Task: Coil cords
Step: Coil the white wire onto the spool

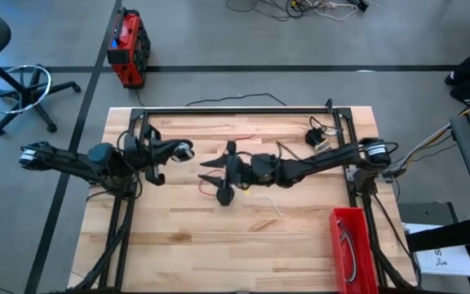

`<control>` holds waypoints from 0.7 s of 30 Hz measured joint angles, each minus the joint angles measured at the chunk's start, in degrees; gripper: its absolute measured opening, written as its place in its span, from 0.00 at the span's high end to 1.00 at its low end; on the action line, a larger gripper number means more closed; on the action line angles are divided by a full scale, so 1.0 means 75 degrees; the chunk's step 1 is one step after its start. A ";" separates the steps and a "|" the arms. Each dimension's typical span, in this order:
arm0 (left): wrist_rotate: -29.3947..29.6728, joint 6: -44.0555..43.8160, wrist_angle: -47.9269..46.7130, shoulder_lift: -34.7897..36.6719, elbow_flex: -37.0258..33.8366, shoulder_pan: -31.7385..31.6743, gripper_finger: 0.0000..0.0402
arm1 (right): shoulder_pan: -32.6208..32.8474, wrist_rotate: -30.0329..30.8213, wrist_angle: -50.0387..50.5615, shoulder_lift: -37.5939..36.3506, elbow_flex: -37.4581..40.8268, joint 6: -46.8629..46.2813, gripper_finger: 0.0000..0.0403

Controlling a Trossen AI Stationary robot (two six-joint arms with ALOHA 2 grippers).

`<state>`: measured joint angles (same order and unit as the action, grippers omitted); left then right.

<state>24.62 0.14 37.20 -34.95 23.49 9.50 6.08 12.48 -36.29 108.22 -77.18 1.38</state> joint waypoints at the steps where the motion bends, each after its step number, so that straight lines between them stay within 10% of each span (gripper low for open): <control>1: -0.0003 -0.0001 0.0044 -0.0056 -0.0002 0.0002 1.00 | 0.0006 0.0153 -0.0104 0.0207 -0.0136 0.0116 0.55; 10: -0.0009 -0.0085 0.0105 -0.0348 -0.0023 0.0009 1.00 | -0.0009 0.0797 0.0063 0.1514 -0.1845 0.0905 0.61; 21: 0.0040 0.0550 -0.0274 0.0068 -0.0043 0.0009 1.00 | 0.0190 0.0947 0.1786 0.1687 -0.2519 0.0592 0.98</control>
<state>24.92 4.27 35.15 -34.44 23.16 9.56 7.50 19.58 -22.90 120.88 -96.07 5.82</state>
